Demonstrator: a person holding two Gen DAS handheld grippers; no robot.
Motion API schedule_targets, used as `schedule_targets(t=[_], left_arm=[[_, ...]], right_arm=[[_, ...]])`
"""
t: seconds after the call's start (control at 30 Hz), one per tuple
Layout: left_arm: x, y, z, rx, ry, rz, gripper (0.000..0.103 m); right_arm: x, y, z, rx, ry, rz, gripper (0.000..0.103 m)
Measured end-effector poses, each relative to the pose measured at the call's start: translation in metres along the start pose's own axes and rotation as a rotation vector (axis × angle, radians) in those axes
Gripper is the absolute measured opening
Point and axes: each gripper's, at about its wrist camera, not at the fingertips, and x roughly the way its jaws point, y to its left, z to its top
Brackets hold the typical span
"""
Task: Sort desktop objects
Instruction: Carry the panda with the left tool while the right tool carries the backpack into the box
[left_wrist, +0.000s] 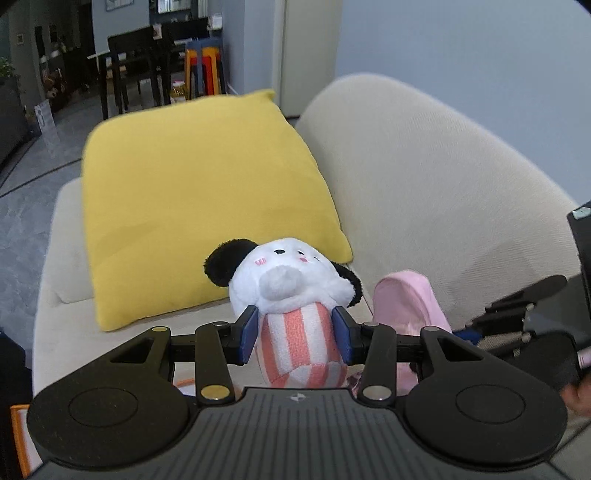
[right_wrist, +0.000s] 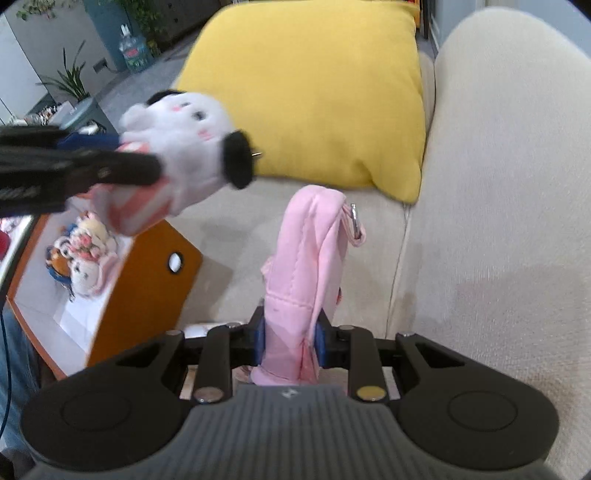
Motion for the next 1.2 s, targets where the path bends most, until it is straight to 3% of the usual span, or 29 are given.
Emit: schedule_targets(t=[0.27,0.4,0.53,0.77,1.0,1.2], left_arm=[[-0.046,0.03,-0.027,-0.017,-0.066,0.05,0.05],[-0.085,0.054,-0.054,-0.03,-0.084,0.089,0.05],[-0.09,0.077,-0.077,-0.054,-0.084,0.099,0.05],[-0.067,0.101,-0.123,-0.002,-0.039,0.14,0.05],[-0.026,0.106,-0.151,0.057,0.029,0.138,0.05],[-0.004,0.091,-0.16,0.186,0.02,0.19,0.05]], right_arm=[[-0.039,0.038,-0.005,0.042,-0.104,0.084,0.027],[-0.055,0.077,0.001,0.027,-0.144,0.158,0.027],[-0.054,0.125,0.013,-0.031,-0.147,0.238,0.027],[0.015,0.189,0.021,-0.084,0.0,0.24,0.027],[0.077,0.205,0.026,-0.047,0.148,0.178,0.027],[0.108,0.206,0.031,-0.053,0.169,0.117,0.027]])
